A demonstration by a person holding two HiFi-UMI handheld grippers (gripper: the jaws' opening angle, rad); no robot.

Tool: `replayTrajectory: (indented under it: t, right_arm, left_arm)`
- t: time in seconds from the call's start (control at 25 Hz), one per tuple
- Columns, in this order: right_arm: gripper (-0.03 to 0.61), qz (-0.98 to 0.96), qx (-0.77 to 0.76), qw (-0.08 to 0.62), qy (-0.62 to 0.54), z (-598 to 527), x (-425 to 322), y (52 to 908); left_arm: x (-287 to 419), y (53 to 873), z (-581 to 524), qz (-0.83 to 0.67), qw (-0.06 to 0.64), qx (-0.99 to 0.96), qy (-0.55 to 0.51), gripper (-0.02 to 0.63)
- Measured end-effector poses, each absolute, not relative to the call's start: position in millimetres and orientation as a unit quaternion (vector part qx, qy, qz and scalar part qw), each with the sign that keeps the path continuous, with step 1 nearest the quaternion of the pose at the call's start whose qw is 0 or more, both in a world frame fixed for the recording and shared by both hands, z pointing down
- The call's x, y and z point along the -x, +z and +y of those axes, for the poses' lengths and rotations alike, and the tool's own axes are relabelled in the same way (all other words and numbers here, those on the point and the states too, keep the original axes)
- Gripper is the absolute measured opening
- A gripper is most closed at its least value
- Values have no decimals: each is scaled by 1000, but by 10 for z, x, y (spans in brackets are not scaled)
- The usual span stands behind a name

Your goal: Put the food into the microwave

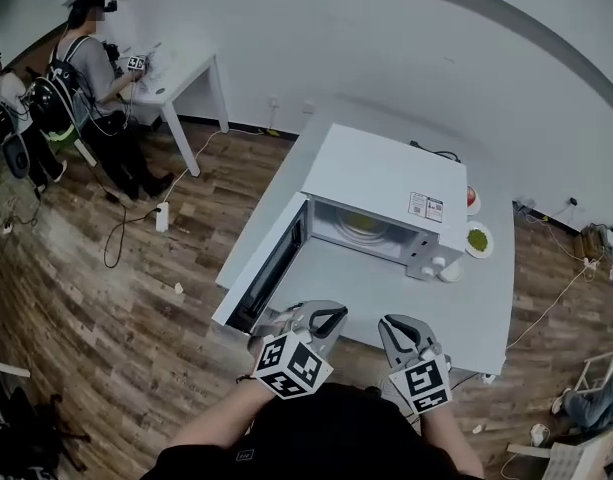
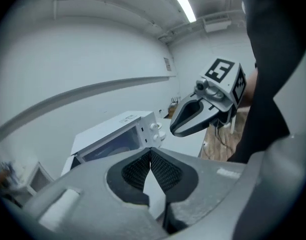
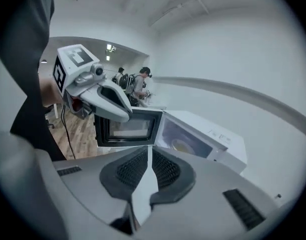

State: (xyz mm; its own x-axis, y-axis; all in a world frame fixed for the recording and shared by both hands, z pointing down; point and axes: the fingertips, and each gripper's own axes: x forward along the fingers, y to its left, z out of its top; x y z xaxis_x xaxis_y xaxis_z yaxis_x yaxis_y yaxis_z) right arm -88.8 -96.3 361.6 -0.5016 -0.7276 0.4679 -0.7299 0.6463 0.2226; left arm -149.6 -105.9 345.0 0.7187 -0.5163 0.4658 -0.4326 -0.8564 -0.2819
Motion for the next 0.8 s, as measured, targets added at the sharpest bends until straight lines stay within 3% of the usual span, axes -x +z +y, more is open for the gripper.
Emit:
replayTrajectory:
  t: [0.16,0.32,0.56,0.8]
  right_arm:
    - [37,-890,-413,192,7,-731,611,3135]
    - [32,-894,-426,139,24,-584,316,2880]
    - [15,-906,-412,25,95,-448,63,2575]
    - [14,-906,-414,-5,84,-358,-82,2414]
  left_arm:
    - [1300,3187,-832,270,-27,947,-172,8]
    - [1083,2923,-689,280,-14,949,-145,8]
    - [744,2493,-571,277,-47,958,-54,8]
    - [592,2279,-499,279,-34,960,-11,8]
